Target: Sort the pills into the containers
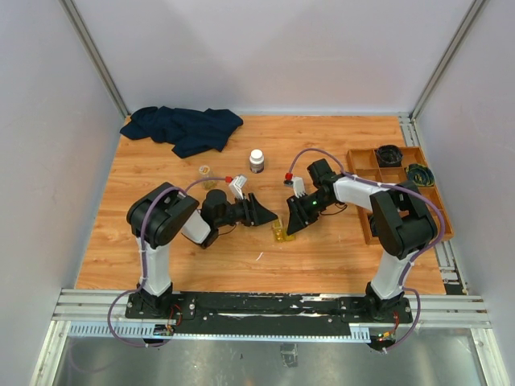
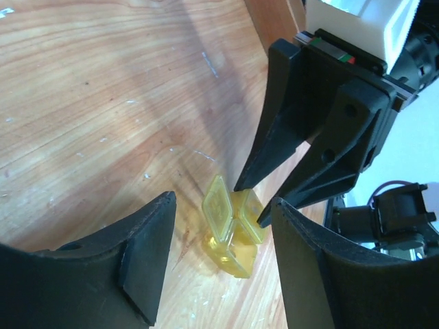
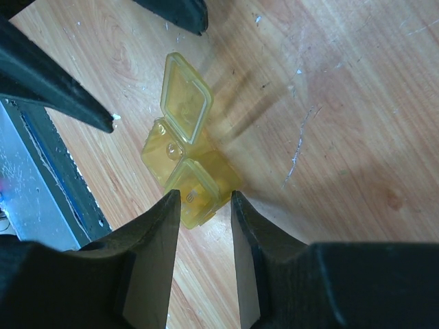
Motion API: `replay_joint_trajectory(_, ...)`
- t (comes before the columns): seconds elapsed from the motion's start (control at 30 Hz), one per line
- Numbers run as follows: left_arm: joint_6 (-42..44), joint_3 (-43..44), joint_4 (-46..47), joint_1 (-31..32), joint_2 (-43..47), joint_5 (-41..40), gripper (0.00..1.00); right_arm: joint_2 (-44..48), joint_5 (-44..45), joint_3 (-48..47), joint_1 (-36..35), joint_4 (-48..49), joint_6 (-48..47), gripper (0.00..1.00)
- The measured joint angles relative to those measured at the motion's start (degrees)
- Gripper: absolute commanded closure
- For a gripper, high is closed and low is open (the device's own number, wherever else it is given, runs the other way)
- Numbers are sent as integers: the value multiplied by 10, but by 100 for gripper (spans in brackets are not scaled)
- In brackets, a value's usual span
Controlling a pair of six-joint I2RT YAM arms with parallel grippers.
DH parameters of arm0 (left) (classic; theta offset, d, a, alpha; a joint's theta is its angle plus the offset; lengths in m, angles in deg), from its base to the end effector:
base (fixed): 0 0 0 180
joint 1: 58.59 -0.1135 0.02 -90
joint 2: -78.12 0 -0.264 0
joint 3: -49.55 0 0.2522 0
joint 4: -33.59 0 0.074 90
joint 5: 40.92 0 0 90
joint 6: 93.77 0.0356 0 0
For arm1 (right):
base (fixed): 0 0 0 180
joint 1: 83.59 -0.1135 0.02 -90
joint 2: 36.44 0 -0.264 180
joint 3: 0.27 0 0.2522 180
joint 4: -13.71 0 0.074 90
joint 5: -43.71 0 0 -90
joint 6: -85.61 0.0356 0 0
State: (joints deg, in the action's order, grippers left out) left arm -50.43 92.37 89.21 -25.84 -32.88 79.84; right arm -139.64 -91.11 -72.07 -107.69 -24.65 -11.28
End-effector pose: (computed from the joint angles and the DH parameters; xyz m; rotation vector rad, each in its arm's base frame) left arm 0.2512 -0.1833 0.1031 0.1923 2.0039 -1.4229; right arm 0.2909 0.1576 0.1460 -0.9072 2.5331 1.1657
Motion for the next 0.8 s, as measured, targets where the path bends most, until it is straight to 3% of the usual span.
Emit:
replay_joint_trajectory(0.3, -42, 3, 78, 0, -27, 35, 48, -3, 0, -3, 0, -5, -1, 65)
replay_joint_trajectory(0.8, -85, -13, 147, 3, -33, 72, 52, -4, 0, -6, -3, -9, 0, 65)
